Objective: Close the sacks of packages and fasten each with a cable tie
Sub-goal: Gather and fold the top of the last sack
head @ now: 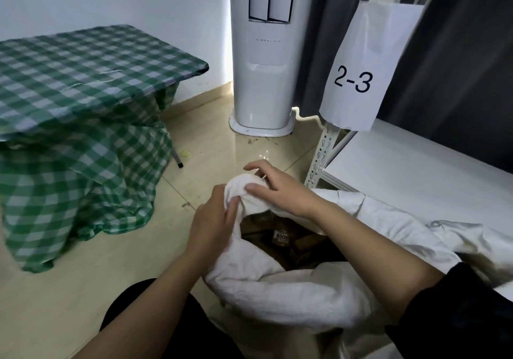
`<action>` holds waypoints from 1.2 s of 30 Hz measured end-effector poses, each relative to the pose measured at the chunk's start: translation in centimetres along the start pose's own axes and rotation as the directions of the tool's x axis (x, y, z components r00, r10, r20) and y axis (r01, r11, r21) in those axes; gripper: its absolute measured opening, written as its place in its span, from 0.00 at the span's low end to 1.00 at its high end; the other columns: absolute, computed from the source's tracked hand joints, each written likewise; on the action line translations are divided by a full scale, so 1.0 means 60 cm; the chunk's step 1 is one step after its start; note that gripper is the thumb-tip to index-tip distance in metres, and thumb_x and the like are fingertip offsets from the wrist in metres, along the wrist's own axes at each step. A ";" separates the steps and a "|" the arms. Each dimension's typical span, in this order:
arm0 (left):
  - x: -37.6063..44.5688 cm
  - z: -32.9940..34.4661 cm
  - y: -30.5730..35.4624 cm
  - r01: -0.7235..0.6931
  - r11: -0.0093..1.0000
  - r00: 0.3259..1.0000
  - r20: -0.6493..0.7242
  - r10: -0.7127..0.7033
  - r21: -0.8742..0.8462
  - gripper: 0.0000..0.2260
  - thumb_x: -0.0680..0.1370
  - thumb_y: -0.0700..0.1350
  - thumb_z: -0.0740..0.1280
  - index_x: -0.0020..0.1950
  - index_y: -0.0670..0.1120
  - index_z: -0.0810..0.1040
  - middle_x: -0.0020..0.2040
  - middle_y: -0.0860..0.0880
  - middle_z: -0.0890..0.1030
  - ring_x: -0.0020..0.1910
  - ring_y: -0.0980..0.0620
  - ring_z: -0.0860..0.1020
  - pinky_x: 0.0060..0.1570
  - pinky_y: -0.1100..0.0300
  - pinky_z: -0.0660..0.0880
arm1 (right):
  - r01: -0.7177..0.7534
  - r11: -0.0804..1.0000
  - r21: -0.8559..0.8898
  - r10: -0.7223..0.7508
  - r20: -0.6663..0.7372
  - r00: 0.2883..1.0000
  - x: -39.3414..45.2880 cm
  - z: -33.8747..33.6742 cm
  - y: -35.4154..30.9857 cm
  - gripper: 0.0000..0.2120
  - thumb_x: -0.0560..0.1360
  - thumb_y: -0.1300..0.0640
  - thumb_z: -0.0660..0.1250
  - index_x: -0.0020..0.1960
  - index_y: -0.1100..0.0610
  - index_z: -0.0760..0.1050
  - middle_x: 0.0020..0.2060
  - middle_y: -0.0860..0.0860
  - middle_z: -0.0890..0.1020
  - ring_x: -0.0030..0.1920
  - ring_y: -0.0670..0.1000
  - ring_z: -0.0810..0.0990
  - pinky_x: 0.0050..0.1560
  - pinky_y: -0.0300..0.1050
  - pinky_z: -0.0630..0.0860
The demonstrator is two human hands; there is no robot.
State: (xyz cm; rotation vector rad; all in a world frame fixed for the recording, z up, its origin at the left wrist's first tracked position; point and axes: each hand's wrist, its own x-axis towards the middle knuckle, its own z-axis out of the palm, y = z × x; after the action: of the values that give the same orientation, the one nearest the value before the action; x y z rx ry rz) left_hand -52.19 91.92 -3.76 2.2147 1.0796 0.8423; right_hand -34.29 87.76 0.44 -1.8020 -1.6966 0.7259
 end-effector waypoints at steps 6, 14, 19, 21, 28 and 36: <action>0.024 -0.006 -0.018 0.340 0.742 0.928 0.076 -0.366 -0.578 0.13 0.76 0.49 0.60 0.38 0.41 0.71 0.35 0.47 0.73 0.37 0.52 0.71 0.38 0.57 0.67 | -0.141 0.990 -0.013 0.140 -0.050 0.989 -0.022 -0.037 0.060 0.14 0.77 0.40 0.63 0.43 0.51 0.73 0.35 0.44 0.75 0.36 0.42 0.73 0.39 0.42 0.68; 0.027 -0.010 -0.008 0.140 0.989 0.978 -0.162 -0.131 0.045 0.22 0.75 0.59 0.52 0.62 0.49 0.71 0.57 0.49 0.76 0.56 0.50 0.73 0.59 0.49 0.68 | -0.096 0.891 0.443 0.140 -0.067 0.988 0.010 -0.031 0.016 0.26 0.78 0.44 0.63 0.46 0.70 0.72 0.48 0.60 0.81 0.51 0.57 0.79 0.57 0.53 0.71; 0.068 0.021 0.009 -0.454 0.780 0.877 0.062 0.477 0.431 0.23 0.78 0.56 0.58 0.67 0.44 0.69 0.50 0.44 0.78 0.39 0.48 0.77 0.34 0.56 0.73 | -0.012 0.926 0.377 0.089 -0.188 0.978 -0.007 -0.029 -0.005 0.11 0.79 0.50 0.63 0.60 0.51 0.70 0.41 0.50 0.76 0.41 0.49 0.74 0.45 0.45 0.69; 0.083 0.020 0.000 -0.503 0.735 0.845 0.080 0.528 0.454 0.19 0.80 0.54 0.55 0.61 0.44 0.75 0.41 0.46 0.80 0.30 0.48 0.77 0.25 0.58 0.70 | 0.031 0.997 -0.065 -0.045 -0.228 0.973 -0.032 -0.029 0.015 0.23 0.78 0.43 0.62 0.70 0.47 0.64 0.53 0.49 0.77 0.50 0.49 0.77 0.48 0.45 0.71; 0.087 0.010 -0.014 -0.088 0.996 0.995 -0.038 0.089 0.026 0.12 0.81 0.55 0.54 0.47 0.52 0.74 0.36 0.51 0.78 0.35 0.51 0.76 0.34 0.55 0.70 | -0.036 0.843 -0.536 -0.159 -0.313 0.936 -0.083 -0.041 0.090 0.24 0.78 0.36 0.53 0.68 0.46 0.70 0.57 0.48 0.80 0.51 0.53 0.81 0.45 0.47 0.75; 0.092 0.013 0.003 -0.417 0.844 0.899 0.017 0.438 0.337 0.23 0.75 0.57 0.57 0.67 0.49 0.72 0.59 0.47 0.75 0.58 0.48 0.72 0.59 0.48 0.65 | 0.003 0.905 0.426 0.080 -0.176 0.981 -0.045 -0.068 0.046 0.07 0.79 0.59 0.63 0.48 0.53 0.80 0.41 0.41 0.83 0.45 0.37 0.79 0.49 0.31 0.72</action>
State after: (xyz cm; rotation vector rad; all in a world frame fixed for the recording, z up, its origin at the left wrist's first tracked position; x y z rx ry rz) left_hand -48.85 96.24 -2.51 2.8012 0.8042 0.9705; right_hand -29.63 84.79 1.35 -1.5436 -1.2623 0.8369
